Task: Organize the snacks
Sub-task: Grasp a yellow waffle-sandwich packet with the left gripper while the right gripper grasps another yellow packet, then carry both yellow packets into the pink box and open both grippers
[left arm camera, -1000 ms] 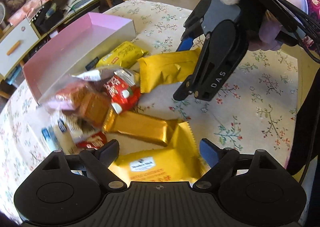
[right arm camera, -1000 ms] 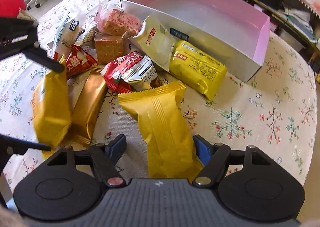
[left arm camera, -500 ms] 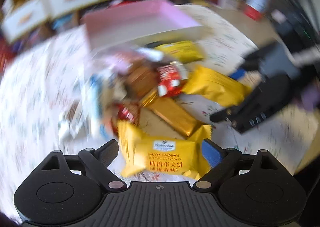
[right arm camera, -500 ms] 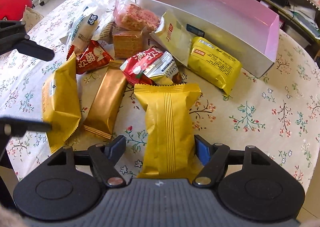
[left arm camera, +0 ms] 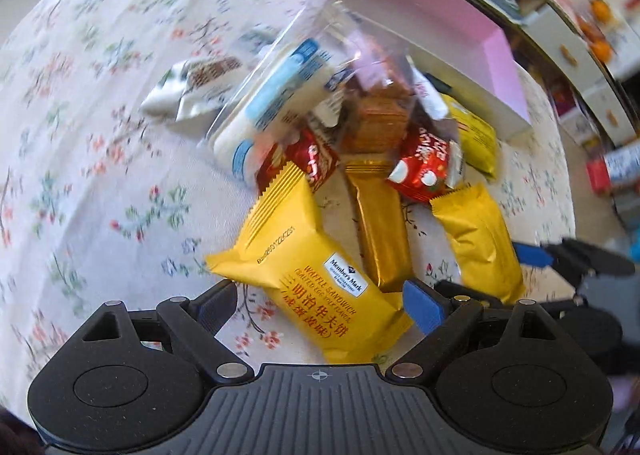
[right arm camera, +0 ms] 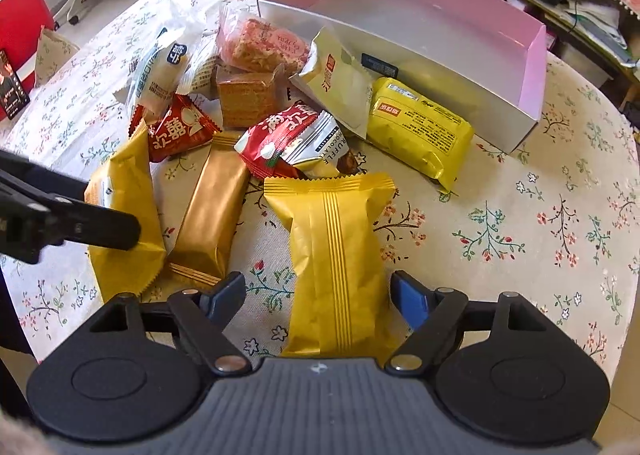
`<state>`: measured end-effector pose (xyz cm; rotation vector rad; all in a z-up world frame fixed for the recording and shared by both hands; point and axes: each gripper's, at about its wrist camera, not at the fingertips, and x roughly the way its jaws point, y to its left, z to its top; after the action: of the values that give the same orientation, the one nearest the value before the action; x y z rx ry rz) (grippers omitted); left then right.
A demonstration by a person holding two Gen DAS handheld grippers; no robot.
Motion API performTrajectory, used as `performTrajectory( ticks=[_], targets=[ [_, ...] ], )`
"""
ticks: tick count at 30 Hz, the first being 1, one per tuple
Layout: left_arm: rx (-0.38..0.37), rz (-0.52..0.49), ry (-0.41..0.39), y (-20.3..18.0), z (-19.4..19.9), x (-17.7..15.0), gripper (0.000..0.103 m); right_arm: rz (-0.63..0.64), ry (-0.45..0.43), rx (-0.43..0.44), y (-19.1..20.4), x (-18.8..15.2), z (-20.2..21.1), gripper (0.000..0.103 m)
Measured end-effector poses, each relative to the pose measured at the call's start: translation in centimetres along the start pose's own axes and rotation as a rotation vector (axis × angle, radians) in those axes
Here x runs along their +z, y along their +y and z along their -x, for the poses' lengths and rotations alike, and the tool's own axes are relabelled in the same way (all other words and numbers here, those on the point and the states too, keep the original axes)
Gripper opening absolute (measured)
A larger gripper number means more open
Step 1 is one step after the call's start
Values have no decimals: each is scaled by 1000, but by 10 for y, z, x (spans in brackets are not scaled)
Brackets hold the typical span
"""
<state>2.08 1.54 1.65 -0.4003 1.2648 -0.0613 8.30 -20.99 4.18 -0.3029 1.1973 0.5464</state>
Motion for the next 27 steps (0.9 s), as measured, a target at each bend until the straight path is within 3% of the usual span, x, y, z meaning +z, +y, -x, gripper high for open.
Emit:
performTrajectory(
  ticks=[5, 7, 8, 9, 11, 15, 20, 27],
  targets=[
    [21, 40, -22, -6, -7, -7, 86, -2, 19, -12, 2, -3, -4, 77],
    [21, 34, -31, -10, -7, -9, 77, 1, 22, -17, 4, -5, -6, 75],
    [25, 33, -27, -12, -6, -9, 62, 2, 22, -21, 5, -6, -6, 74],
    [29, 35, -21, -12, -7, -9, 55, 4, 21, -23, 6, -6, -6, 74],
    [23, 51, -8, -11, -11, -10, 50, 0, 18, -24, 7, -6, -5, 69],
    [25, 31, -24, -11, -10, -12, 41, -6, 12, -26, 11, -4, -3, 61],
    [30, -23, -37, -11, -6, -15, 34, -16, -3, -19, 15, -1, -1, 42],
    [32, -83, -56, -5, 7, -18, 32, -9, -4, -30, 22, 1, 2, 38]
  ],
)
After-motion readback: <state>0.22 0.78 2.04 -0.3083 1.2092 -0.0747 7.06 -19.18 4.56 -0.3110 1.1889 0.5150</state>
